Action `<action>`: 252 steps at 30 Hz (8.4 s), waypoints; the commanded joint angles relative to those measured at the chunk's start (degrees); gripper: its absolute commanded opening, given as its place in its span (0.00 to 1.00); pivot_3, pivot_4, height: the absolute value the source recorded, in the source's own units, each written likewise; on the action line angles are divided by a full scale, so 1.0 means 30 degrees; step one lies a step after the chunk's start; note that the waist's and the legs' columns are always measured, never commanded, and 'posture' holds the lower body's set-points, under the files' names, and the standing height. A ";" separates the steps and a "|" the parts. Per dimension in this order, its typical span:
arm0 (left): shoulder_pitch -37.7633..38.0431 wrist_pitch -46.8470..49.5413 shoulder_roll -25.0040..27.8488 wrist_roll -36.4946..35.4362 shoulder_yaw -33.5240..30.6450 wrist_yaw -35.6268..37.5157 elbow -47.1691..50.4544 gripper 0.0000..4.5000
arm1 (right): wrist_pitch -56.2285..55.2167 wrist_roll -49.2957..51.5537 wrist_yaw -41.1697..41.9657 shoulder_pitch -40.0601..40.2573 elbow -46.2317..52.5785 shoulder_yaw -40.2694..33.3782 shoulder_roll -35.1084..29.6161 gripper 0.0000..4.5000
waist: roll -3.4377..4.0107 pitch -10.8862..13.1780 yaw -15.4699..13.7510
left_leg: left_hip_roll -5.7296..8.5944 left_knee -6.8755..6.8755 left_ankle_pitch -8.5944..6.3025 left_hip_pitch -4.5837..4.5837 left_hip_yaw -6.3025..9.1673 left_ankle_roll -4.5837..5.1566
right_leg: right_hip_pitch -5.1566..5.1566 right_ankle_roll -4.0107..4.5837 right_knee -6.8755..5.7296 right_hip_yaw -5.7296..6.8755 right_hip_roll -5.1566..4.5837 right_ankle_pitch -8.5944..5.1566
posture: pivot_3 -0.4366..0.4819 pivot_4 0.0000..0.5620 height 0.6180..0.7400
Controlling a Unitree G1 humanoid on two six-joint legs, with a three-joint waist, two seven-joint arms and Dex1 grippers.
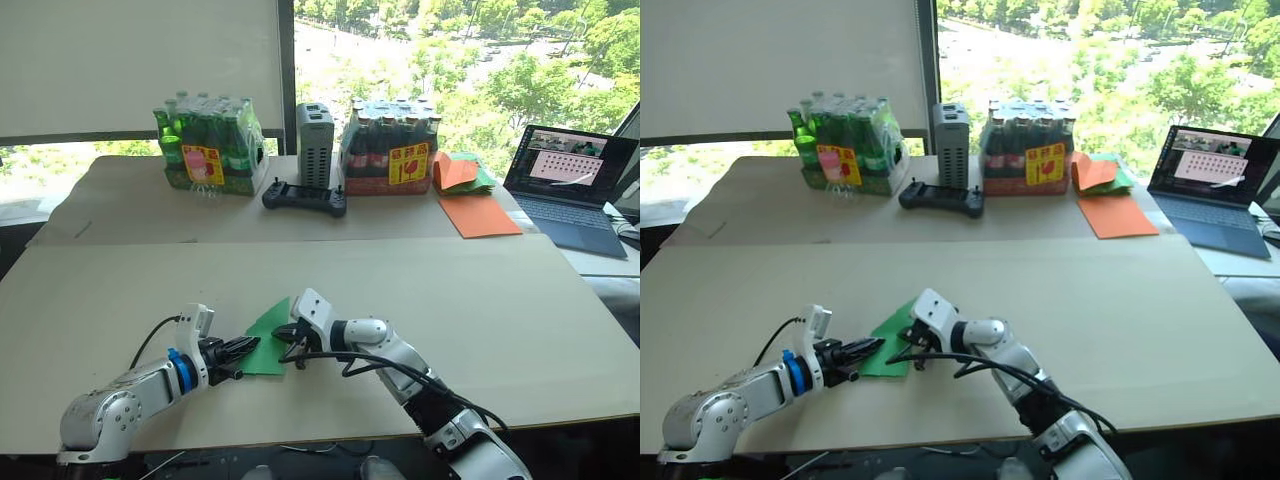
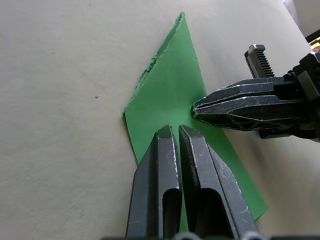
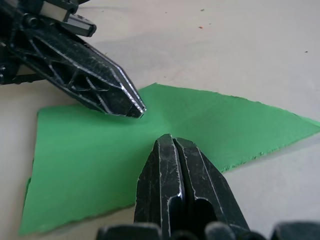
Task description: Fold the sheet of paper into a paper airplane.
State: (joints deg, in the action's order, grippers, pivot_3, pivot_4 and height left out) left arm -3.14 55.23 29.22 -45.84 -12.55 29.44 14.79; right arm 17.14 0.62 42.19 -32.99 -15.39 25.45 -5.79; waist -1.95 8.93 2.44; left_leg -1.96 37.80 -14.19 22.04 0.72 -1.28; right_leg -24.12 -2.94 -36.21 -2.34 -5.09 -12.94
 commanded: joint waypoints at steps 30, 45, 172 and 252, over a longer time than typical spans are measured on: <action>0.0122 0.0227 -0.0225 -0.0144 0.0055 -0.0237 0.0422 0.05 | -0.1125 -0.0573 -0.1624 -0.1858 -0.2560 -0.1430 0.1326 0.00 | 0.0000 0.0000 0.0044 | -0.0002 0.0000 0.0000 0.0012 0.0001 0.0000 | -0.0010 0.0001 0.0002 -0.0001 0.0000 0.0000 | 0.48 0.27 0.89; 0.0443 0.0184 -0.0400 -0.0265 -0.0116 -0.0471 0.0647 0.05 | -0.2161 0.0078 -0.2333 -0.2834 -0.3052 -0.2855 0.2500 0.00 | 0.0003 0.0002 0.0039 | -0.0001 -0.0001 -0.0001 0.0032 0.0002 0.0000 | -0.0025 0.0000 0.0008 0.0000 -0.0006 0.0000 | 0.48 0.27 0.89; 0.0107 0.0815 0.0158 -0.0624 -0.0542 -0.0306 0.0704 0.05 | 0.4191 0.0176 0.3294 0.1945 0.4319 0.0710 -0.2879 0.00 | 0.0007 0.0004 -0.0012 | 0.0002 -0.0002 -0.0002 0.0015 -0.0002 0.0001 | -0.0002 -0.0003 0.0029 0.0002 -0.0002 -0.0003 | 0.48 0.27 0.89; -0.4855 -0.1699 -0.0704 0.3560 0.1729 0.0431 -0.5810 0.05 | 0.2305 0.0164 0.2075 0.1316 0.3299 0.0864 -0.1294 0.00 | 0.0004 0.0002 -0.0078 | 0.0004 0.0000 0.0001 -0.0015 0.0005 -0.0001 | 0.0023 0.0002 0.0004 0.0003 0.0007 0.0002 | 0.48 0.27 0.89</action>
State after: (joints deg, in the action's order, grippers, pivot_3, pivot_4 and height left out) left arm -17.76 50.15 27.37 -37.07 -8.83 30.95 -0.96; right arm 23.29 1.27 48.31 -29.68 -6.17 27.32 -9.74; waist -1.94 8.93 2.21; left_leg -1.95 37.80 -14.19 21.99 0.74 -1.28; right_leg -24.06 -2.93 -36.20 -2.33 -5.07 -12.93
